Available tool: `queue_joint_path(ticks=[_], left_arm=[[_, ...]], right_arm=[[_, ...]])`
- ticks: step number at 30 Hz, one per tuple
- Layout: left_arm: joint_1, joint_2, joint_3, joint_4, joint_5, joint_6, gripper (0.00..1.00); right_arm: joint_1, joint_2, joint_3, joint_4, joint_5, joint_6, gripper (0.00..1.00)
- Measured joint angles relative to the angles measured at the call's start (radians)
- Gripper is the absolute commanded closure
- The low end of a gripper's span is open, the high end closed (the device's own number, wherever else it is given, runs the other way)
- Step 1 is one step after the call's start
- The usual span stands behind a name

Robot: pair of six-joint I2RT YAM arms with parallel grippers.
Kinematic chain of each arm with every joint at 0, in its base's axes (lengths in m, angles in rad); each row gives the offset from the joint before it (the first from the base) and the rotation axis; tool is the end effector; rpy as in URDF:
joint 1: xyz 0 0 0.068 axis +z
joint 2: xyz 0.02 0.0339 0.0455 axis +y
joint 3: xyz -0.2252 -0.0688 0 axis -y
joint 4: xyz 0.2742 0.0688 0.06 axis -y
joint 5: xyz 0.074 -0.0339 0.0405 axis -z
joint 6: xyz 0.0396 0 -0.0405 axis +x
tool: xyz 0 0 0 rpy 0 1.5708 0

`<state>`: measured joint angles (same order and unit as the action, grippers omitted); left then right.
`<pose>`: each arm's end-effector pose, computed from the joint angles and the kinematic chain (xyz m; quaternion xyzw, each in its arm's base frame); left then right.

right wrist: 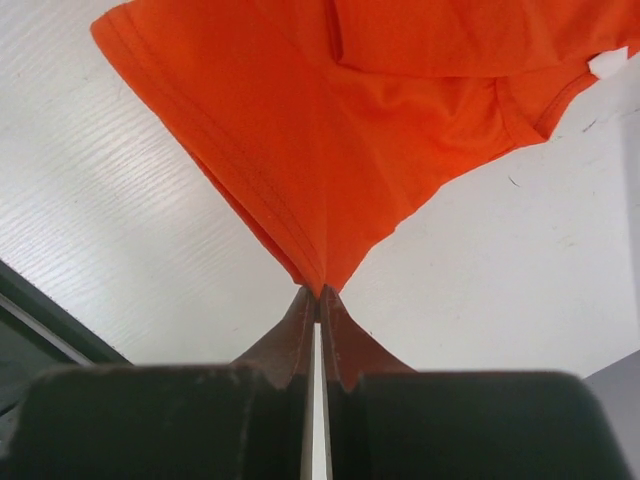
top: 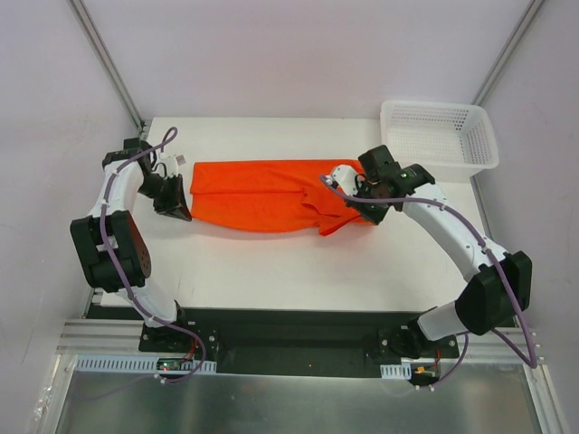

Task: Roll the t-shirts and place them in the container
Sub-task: Fold the T-shirt at the center of the board.

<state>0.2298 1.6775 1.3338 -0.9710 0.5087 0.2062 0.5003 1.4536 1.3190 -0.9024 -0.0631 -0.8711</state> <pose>0.3451 0.0609 0.1965 0.0208 0.9602 -0.2169 0.1746 0.2894 0.1611 0.2621 -0.6169 0.7409 -0.0187 0.2647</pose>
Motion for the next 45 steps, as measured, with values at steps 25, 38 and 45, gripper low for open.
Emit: queue_joint_path(ticks=[25, 38, 45], left_arm=[[-0.042, 0.467, 0.632, -0.033, 0.009, 0.041, 1.0], [-0.06, 0.585, 0.759, -0.037, -0.082, 0.067, 0.92], [-0.06, 0.62, 0.801, -0.012, -0.196, 0.055, 0.64]], right_arm=[[-0.159, 0.521, 0.501, 0.077, 0.083, 0.03, 0.99], [-0.17, 0.684, 0.668, 0.143, 0.117, 0.021, 0.96], [-0.169, 0.783, 0.756, 0.172, 0.21, 0.041, 0.39]])
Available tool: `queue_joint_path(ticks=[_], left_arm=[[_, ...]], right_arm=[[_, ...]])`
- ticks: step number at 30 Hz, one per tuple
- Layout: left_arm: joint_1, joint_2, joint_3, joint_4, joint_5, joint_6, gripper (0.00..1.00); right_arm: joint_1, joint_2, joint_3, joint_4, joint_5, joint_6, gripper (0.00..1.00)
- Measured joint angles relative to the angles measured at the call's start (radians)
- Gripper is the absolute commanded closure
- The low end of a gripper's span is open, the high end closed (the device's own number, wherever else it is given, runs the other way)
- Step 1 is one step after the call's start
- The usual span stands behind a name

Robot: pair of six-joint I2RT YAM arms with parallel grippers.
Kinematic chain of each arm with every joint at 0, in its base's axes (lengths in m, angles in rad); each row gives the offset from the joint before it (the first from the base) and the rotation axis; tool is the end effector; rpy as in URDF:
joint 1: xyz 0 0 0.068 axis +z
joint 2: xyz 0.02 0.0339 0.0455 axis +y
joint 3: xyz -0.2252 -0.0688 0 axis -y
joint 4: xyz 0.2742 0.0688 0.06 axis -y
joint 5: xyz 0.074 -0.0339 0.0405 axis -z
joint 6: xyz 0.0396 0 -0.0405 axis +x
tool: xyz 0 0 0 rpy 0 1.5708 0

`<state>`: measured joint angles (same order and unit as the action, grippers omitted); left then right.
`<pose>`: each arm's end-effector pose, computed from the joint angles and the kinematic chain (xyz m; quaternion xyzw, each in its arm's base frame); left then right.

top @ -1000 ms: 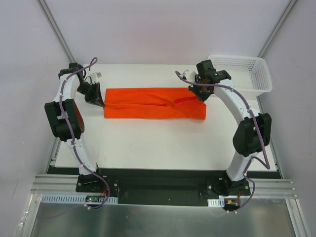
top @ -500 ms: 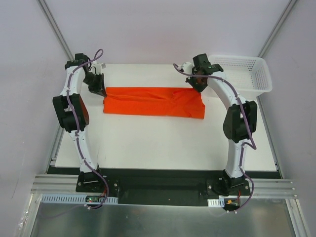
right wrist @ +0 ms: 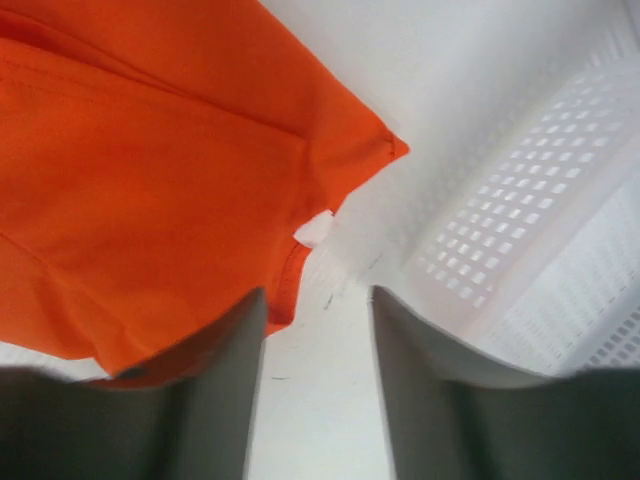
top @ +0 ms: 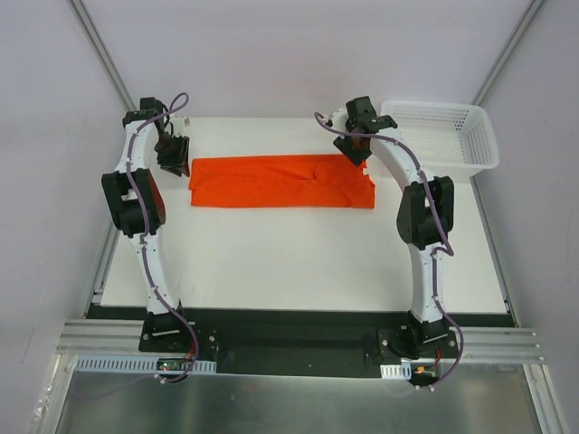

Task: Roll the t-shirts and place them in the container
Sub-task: Fold the T-shirt at the center of the board.

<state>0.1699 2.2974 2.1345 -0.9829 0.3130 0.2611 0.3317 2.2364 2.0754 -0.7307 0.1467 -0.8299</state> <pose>0.4909 0.0718 0.1948 0.0769 0.9631 -0.1043 0.2361 0.4845 0.1607 0.2178 -0.4956 0.7996 -0.1489 0.3049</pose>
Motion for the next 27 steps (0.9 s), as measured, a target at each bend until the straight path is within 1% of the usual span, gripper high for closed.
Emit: queue_joint_path(ticks=[2, 4, 8, 11, 13, 18, 23, 27], left_arm=[[0.0, -0.019, -0.012, 0.019, -0.034, -0.011, 0.62], [0.001, -0.058, -0.039, 0.035, -0.046, -0.018, 0.6], [-0.005, -0.161, -0.098, 0.048, -0.049, -0.022, 0.57], [-0.027, -0.2, -0.127, 0.056, -0.048, -0.023, 0.56], [-0.047, -0.201, -0.143, 0.062, -0.043, -0.027, 0.55], [-0.073, -0.133, -0.135, 0.056, -0.032, -0.038, 0.54], [-0.07, -0.006, -0.023, 0.061, -0.027, -0.037, 0.56], [-0.07, 0.057, 0.04, 0.062, -0.024, -0.036, 0.59]], right_arm=[[0.001, -0.011, -0.001, 0.004, 0.019, 0.008, 0.35], [0.001, -0.04, -0.021, 0.007, 0.025, 0.008, 0.34], [0.003, -0.157, -0.138, -0.015, 0.005, 0.009, 0.34], [0.005, -0.222, -0.213, -0.047, -0.021, 0.011, 0.34], [0.005, -0.231, -0.236, -0.077, -0.034, 0.016, 0.34], [0.006, -0.226, -0.269, -0.139, -0.076, 0.03, 0.34], [0.006, -0.222, -0.262, -0.159, -0.084, 0.03, 0.34], [0.006, -0.181, -0.206, -0.175, -0.084, 0.035, 0.34]])
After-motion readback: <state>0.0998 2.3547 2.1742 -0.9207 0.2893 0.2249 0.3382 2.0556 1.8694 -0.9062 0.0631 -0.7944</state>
